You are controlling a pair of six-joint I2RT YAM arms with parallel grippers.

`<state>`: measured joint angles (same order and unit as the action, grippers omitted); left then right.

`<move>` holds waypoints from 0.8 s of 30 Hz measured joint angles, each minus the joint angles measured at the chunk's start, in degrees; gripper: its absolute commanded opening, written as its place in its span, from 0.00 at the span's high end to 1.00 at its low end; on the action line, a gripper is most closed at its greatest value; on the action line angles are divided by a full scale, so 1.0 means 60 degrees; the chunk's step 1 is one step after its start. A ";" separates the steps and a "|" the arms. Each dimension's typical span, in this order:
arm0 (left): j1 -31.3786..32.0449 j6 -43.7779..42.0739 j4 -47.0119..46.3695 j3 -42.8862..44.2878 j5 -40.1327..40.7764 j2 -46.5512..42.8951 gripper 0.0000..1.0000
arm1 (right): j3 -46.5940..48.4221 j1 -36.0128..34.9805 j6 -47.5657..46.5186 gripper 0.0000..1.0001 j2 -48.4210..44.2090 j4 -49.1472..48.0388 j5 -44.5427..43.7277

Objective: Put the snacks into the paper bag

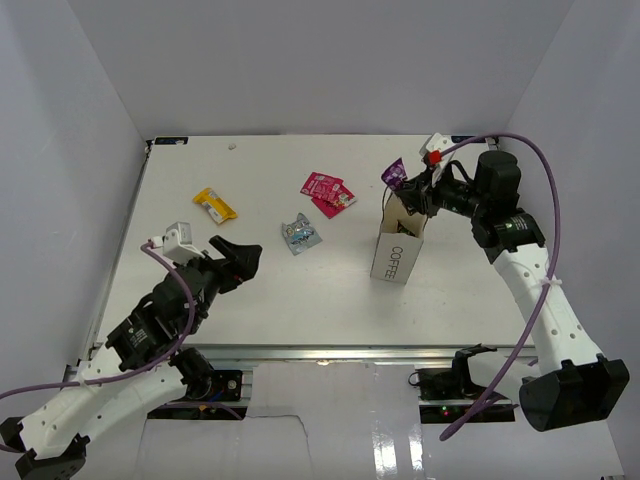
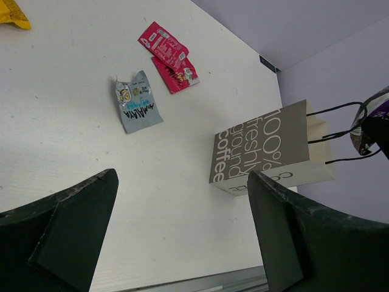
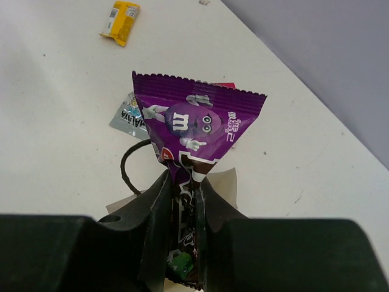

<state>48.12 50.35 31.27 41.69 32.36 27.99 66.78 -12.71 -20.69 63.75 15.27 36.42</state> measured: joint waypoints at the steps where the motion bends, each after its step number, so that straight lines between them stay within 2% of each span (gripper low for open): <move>1: 0.0000 0.0000 -0.0011 -0.0007 -0.0011 -0.0026 0.02 | -0.0182 0.0036 0.0076 0.78 0.0011 -0.0102 -0.0025; 7: 0.0000 0.0007 -0.0018 -0.0087 -0.0051 -0.0208 0.02 | -0.0670 0.0062 0.0233 0.70 0.0175 -0.0565 -0.0015; 13: 0.0000 0.0011 -0.0015 -0.0124 -0.0084 -0.0204 0.02 | -0.0703 0.0062 0.0204 0.54 0.0222 -0.0878 0.0007; 16: 0.0000 0.0011 -0.0015 -0.0120 -0.0080 -0.0135 0.02 | -0.0794 0.0062 0.0171 0.51 0.0219 -0.0936 0.0040; 23: 0.0000 -0.0055 0.0004 0.0244 0.0106 0.1045 0.02 | -0.0794 0.0066 0.0171 0.45 0.0131 -0.0976 0.0197; 24: 0.0000 -0.0058 0.0000 0.0364 0.0175 0.1275 0.02 | -0.0790 0.0066 0.0175 0.39 0.0106 -0.0973 0.0222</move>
<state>48.12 50.00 31.27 43.88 33.41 35.64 62.04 -12.32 -19.64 64.38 9.43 37.76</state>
